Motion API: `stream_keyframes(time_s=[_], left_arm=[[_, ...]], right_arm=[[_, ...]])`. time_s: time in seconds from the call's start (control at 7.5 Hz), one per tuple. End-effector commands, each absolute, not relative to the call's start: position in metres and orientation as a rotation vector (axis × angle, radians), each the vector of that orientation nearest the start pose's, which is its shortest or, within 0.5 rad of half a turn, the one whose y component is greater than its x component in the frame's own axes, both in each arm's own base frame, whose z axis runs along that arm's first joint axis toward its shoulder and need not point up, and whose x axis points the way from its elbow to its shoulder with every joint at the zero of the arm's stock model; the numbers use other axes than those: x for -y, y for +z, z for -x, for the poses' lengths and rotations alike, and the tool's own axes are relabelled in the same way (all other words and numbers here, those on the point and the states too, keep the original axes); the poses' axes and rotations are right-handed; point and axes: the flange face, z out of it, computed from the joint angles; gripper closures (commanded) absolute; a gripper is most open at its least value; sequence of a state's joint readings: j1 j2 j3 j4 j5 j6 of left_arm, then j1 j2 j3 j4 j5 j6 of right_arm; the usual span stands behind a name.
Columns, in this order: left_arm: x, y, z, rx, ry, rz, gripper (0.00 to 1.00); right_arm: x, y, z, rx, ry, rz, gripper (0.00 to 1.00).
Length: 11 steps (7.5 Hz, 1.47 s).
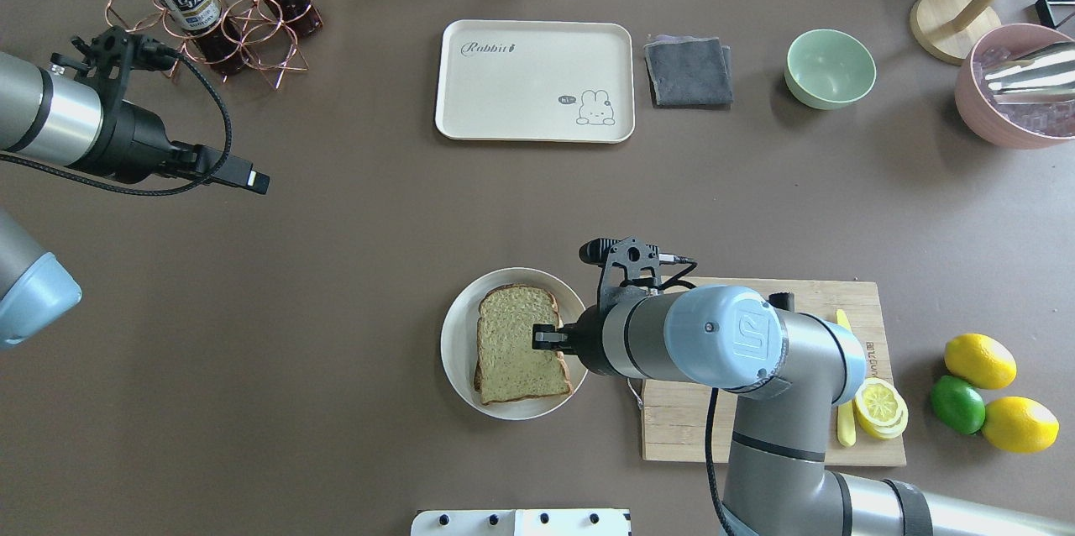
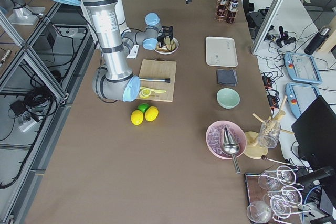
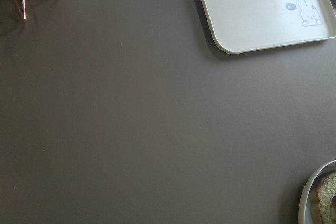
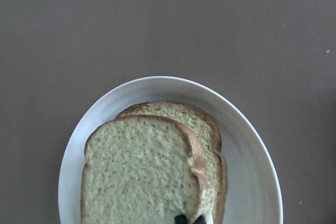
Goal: Make sandwich and place on tray
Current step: 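Carry the bread slice with the right gripper onto the egg slice, then open the right gripper and withdraw it while the left arm approaches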
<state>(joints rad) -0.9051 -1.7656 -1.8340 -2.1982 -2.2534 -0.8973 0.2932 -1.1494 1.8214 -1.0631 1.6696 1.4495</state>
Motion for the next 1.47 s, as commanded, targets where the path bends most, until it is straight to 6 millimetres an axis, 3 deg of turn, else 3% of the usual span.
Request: stream_keyframes(time_s=[0.0, 0.27, 0.4, 0.53, 0.8, 0.93, 1.2, 1.33], left_arm=[[0.479, 0.353, -0.287, -1.162, 0.168, -0.306, 0.02], [0.479, 0.353, -0.287, -1.163, 0.169, -0.307, 0.02], [0.479, 0.352, -0.287, -1.164, 0.168, -0.305, 0.02], [0.478, 0.349, -0.287, -1.171, 0.156, -0.299, 0.02], [0.473, 0.336, -0.298, -1.197, 0.106, -0.256, 0.02], [0.468, 0.329, -0.312, -1.198, 0.085, -0.250, 0.01], [0.443, 0.319, -0.361, -1.190, 0.075, -0.236, 0.01], [0.431, 0.308, -0.384, -1.201, 0.065, -0.216, 0.01]], right_arm=[[0.295, 0.255, 0.548, 1.165, 0.098, -0.167, 0.01], [0.307, 0.249, 0.537, 1.174, 0.117, -0.183, 0.00], [0.324, 0.249, 0.520, 1.172, 0.142, -0.192, 0.00], [0.344, 0.264, 0.491, 1.160, 0.162, -0.176, 0.00], [0.413, 0.300, 0.404, 1.133, 0.222, -0.108, 0.00], [0.430, 0.330, 0.370, 1.082, 0.166, -0.137, 0.00], [0.462, 0.389, 0.294, 0.953, 0.097, -0.161, 0.00], [0.472, 0.424, 0.247, 0.889, 0.062, -0.168, 0.00]])
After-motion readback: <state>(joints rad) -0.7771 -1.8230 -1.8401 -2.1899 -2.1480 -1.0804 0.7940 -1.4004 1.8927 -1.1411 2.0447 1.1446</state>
